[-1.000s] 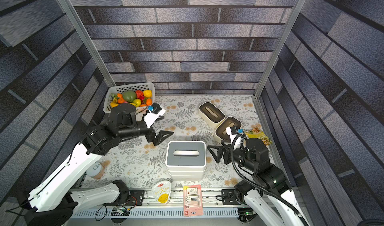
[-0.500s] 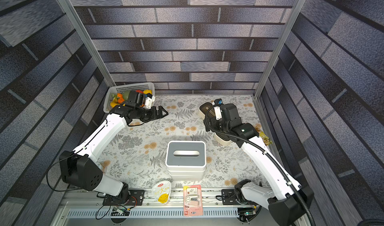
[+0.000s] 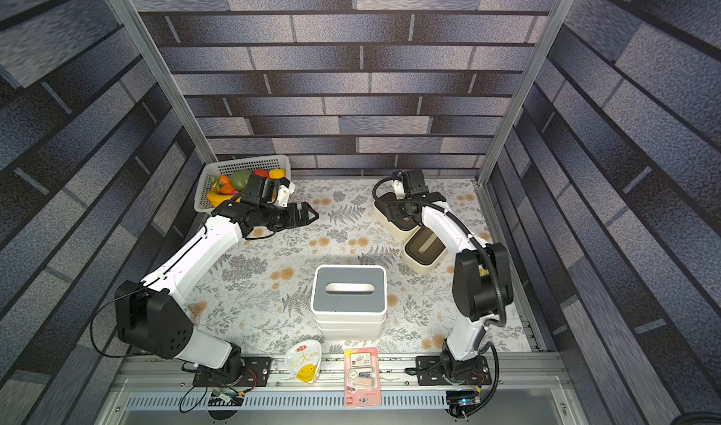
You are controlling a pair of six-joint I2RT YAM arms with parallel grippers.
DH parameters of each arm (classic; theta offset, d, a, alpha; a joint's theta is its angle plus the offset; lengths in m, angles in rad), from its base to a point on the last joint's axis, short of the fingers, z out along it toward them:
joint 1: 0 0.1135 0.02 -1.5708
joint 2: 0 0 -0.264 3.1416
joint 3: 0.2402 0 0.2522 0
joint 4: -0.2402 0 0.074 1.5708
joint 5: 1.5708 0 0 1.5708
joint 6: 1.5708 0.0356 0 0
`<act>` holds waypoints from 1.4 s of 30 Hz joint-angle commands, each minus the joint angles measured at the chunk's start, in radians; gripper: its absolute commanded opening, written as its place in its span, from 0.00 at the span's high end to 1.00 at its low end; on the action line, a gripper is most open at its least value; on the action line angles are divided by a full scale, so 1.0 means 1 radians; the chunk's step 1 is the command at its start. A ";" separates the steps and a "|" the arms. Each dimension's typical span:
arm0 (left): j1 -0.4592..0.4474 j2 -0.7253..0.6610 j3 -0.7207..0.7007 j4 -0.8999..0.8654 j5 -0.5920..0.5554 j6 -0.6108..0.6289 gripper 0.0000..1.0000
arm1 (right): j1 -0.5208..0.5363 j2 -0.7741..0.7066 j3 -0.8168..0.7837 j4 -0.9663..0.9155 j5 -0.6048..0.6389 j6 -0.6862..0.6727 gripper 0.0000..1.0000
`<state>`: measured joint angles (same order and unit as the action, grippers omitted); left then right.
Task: Stack the tissue boxes
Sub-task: Pick up the tissue box from the center of the board.
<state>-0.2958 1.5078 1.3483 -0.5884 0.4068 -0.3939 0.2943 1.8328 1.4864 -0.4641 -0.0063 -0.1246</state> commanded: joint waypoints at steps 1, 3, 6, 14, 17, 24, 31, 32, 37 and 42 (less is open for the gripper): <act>-0.001 0.015 -0.019 0.042 0.033 0.003 0.00 | 0.002 0.087 0.073 -0.028 -0.010 -0.064 0.21; 0.001 0.023 -0.016 0.039 0.031 0.007 0.00 | 0.002 0.115 0.084 -0.018 -0.021 -0.064 0.22; 0.003 0.028 -0.013 0.031 0.019 0.019 0.00 | 0.002 0.149 0.102 -0.024 -0.030 -0.067 0.24; 0.006 0.034 -0.013 0.025 0.009 0.029 0.00 | -0.003 0.222 0.122 -0.040 -0.011 -0.069 0.27; 0.003 0.038 -0.012 0.024 0.012 0.030 0.00 | -0.007 0.240 0.141 -0.060 -0.012 -0.073 0.28; 0.003 0.044 -0.012 0.027 0.016 0.030 0.00 | -0.017 0.260 0.147 -0.073 -0.024 -0.069 0.31; 0.003 0.052 -0.012 0.031 0.034 0.021 0.00 | -0.026 0.265 0.140 -0.092 -0.009 -0.078 0.34; 0.004 0.052 -0.012 0.033 0.038 0.017 0.00 | -0.027 0.263 0.137 -0.089 -0.011 -0.076 0.35; 0.005 0.051 -0.014 0.035 0.041 0.016 0.00 | -0.029 0.263 0.141 -0.091 -0.041 -0.081 0.37; 0.006 0.049 -0.012 0.038 0.041 0.012 0.00 | -0.027 0.255 0.136 -0.081 -0.096 -0.108 0.41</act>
<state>-0.2939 1.5551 1.3430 -0.5610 0.4381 -0.3931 0.2745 2.0834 1.6093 -0.5159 -0.0616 -0.2115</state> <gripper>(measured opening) 0.997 0.593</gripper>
